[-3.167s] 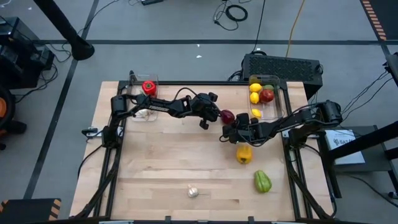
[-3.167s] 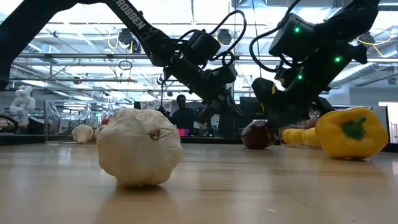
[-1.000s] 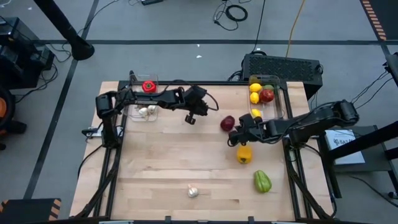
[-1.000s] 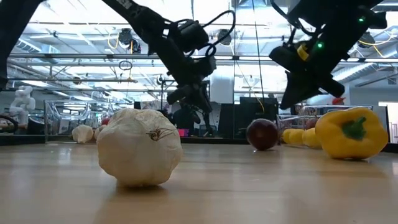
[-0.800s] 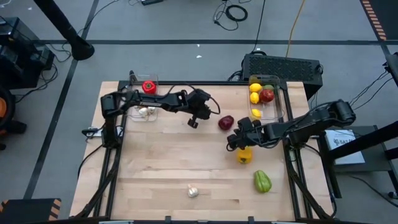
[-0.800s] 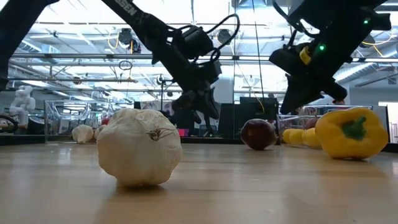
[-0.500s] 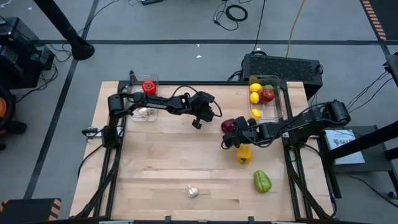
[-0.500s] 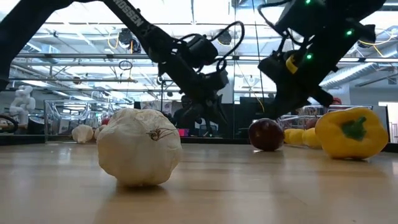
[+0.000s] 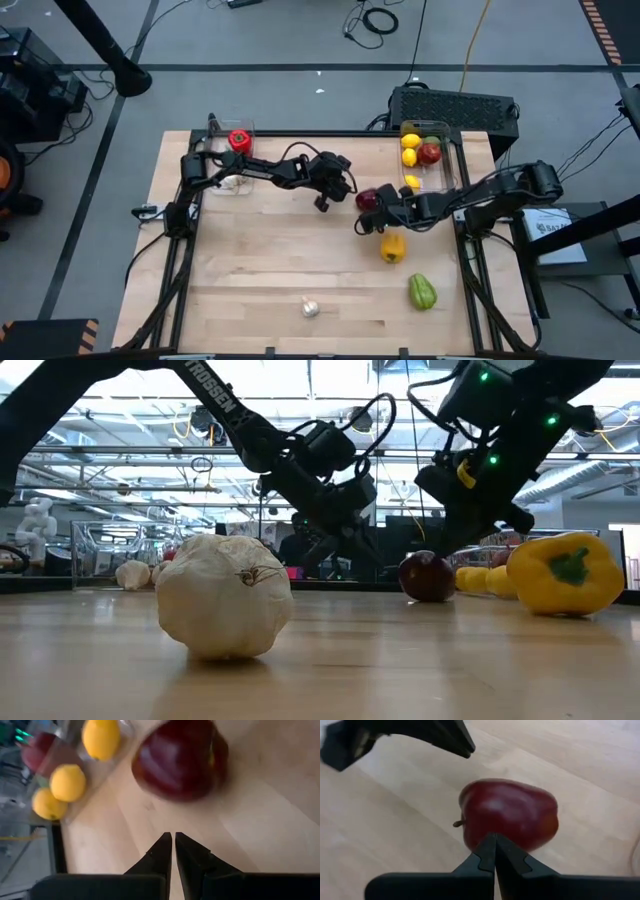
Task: Sort produce into baskets
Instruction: Put the apple into the right transparent bin
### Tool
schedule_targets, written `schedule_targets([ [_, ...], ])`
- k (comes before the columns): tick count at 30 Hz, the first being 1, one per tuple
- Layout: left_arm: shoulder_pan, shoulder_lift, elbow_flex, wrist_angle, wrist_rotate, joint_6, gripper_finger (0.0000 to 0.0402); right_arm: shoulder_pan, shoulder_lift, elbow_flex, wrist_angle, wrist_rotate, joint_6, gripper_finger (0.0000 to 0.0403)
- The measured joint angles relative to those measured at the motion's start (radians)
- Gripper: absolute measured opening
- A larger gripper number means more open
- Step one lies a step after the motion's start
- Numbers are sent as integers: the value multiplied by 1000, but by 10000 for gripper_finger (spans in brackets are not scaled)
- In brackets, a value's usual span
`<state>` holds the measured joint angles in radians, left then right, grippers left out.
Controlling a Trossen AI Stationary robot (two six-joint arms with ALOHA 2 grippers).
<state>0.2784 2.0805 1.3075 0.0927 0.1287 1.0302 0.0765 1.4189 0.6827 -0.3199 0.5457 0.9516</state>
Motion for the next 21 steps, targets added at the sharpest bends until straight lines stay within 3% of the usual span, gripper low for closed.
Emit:
schedule_targets([
  [16, -32, 17, 0, 65, 38, -1, 31, -106, -6, 31, -10, -30, -174, 0],
  [21, -32, 17, 0, 50, 35, -3, 31, -88, -7, 122, -196, -42, -84, 2],
])
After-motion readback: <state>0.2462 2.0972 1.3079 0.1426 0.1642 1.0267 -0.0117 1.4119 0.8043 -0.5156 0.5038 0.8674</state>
